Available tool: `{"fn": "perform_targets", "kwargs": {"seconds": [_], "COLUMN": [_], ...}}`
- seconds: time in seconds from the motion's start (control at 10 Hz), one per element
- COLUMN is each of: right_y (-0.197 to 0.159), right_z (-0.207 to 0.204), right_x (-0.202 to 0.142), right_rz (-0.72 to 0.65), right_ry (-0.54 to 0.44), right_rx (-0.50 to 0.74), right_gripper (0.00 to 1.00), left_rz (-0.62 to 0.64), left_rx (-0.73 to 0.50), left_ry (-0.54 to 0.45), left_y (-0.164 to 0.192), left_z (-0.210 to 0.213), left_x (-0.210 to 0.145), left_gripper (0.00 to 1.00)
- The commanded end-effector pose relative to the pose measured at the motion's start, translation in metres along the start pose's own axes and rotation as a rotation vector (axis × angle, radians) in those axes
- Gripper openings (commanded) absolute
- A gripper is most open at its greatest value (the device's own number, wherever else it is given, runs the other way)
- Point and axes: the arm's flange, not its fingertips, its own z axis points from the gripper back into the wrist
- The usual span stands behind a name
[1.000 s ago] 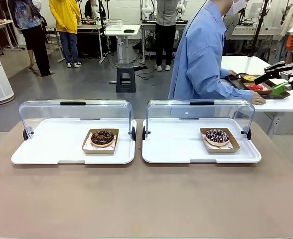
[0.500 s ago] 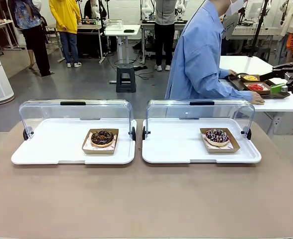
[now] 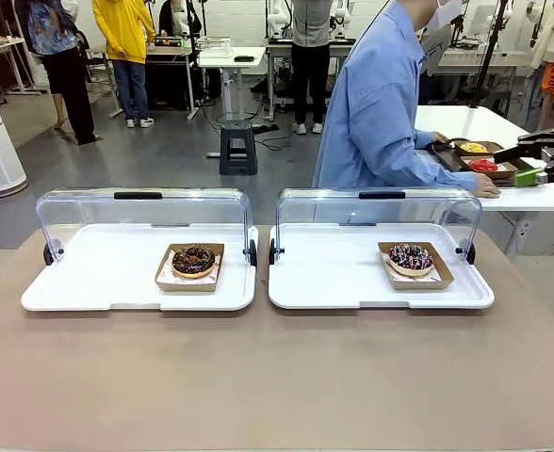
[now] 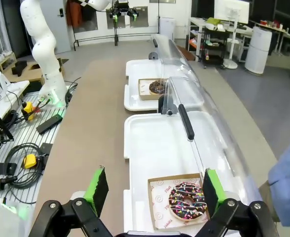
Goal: Provide the desired donut to the person.
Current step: Place the picked Paper togo box onto the Handle tray extended by the person.
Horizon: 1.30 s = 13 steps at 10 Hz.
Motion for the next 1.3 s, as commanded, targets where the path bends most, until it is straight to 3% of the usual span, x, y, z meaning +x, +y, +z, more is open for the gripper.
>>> {"fn": "perform_targets", "kwargs": {"seconds": [0.0, 1.2], "right_y": [-0.0003, -0.0003], "right_z": [0.0005, 0.0005], "right_x": [-0.0024, -0.0024], "right_rz": [-0.003, -0.003], "right_ry": [0.0, 0.0], "right_rx": [-0.001, -0.001], "right_gripper": [1.0, 1.0], "left_rz": [0.002, 0.002], "left_rx": [0.014, 0.014], "left_ry": [0.001, 0.001], "left_y": [-0.0007, -0.0007], "left_z": [-0.0006, -0.0006], "left_x": [0.0017, 0.0017], "left_gripper": [1.0, 1.0]}}
